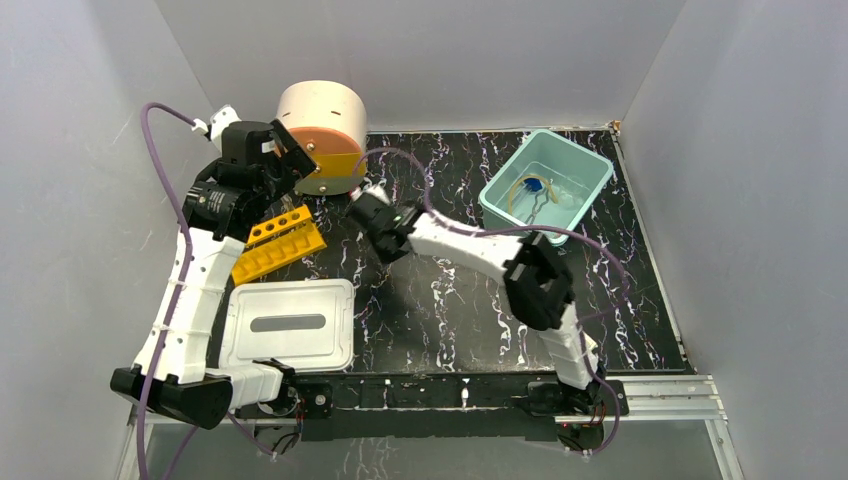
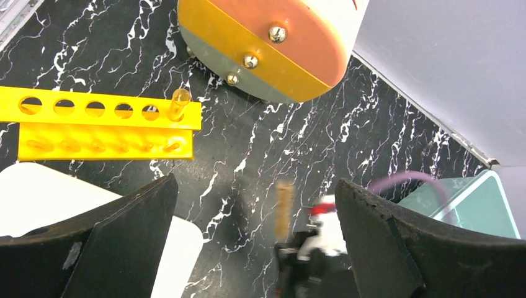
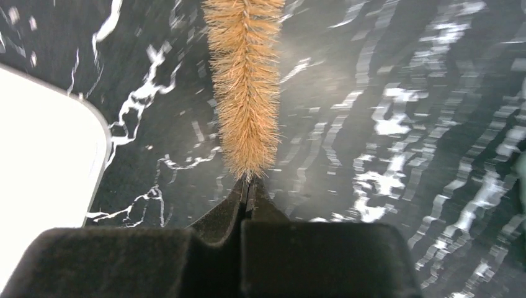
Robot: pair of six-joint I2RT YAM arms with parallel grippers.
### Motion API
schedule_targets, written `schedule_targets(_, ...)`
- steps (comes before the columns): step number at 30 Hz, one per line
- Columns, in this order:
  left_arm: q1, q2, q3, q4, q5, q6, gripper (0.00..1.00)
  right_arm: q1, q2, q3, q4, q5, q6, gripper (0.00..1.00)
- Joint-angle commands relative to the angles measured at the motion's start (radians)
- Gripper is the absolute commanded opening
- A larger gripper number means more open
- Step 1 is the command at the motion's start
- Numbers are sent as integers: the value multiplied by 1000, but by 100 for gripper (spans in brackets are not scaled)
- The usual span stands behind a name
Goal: Organize the chemistry lab equipment
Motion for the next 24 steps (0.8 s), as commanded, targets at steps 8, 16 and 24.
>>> schedule_targets(8,5,-29,6,16,19,11,98,-310,-409,-97,159,170,-11,0)
schedule_targets(16,5,-20,-16,34,70,13,98,-592,-498,-176,120,91,103,0)
schedule_targets(24,5,-4,-21,40,98,10,98,-766,-423,-240,144,17,211,0)
